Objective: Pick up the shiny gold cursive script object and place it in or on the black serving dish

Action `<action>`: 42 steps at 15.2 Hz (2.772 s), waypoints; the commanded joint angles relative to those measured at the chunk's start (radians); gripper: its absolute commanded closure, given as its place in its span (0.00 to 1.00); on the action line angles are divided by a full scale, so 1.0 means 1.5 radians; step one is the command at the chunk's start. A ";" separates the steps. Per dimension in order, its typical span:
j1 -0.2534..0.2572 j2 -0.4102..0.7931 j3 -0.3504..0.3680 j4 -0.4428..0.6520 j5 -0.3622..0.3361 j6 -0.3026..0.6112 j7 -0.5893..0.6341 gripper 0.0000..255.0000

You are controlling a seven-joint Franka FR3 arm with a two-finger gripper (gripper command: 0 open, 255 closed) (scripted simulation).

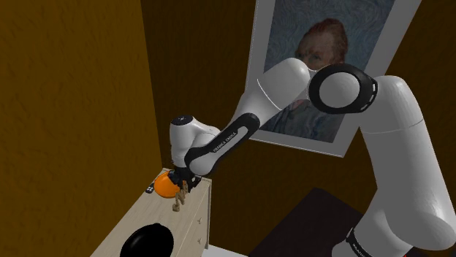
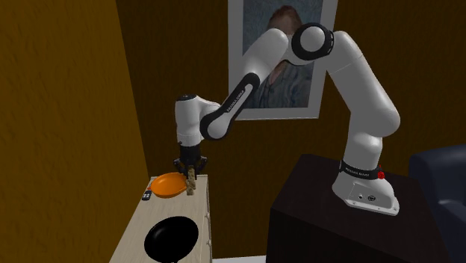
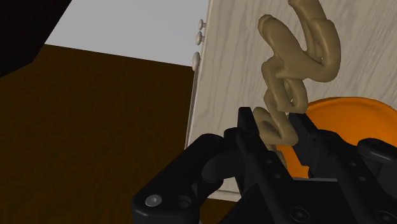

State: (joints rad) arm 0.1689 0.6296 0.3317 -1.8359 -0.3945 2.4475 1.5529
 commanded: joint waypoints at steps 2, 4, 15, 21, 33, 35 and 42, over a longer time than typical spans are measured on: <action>0.025 -0.001 0.006 0.013 0.001 -0.016 0.025 1.00; 0.051 0.007 0.008 0.028 -0.002 -0.026 0.052 1.00; 0.199 0.084 0.018 0.171 -0.014 -0.107 0.179 1.00; 0.208 0.121 0.005 0.177 -0.027 -0.077 0.188 1.00; 0.220 0.177 -0.012 0.196 -0.044 -0.039 0.199 1.00; 0.220 0.177 -0.012 0.196 -0.044 -0.039 0.199 1.00; 0.220 0.177 -0.012 0.196 -0.044 -0.039 0.199 0.00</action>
State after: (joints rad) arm 0.4994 0.8946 0.3133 -1.5422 -0.4599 2.3892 1.8511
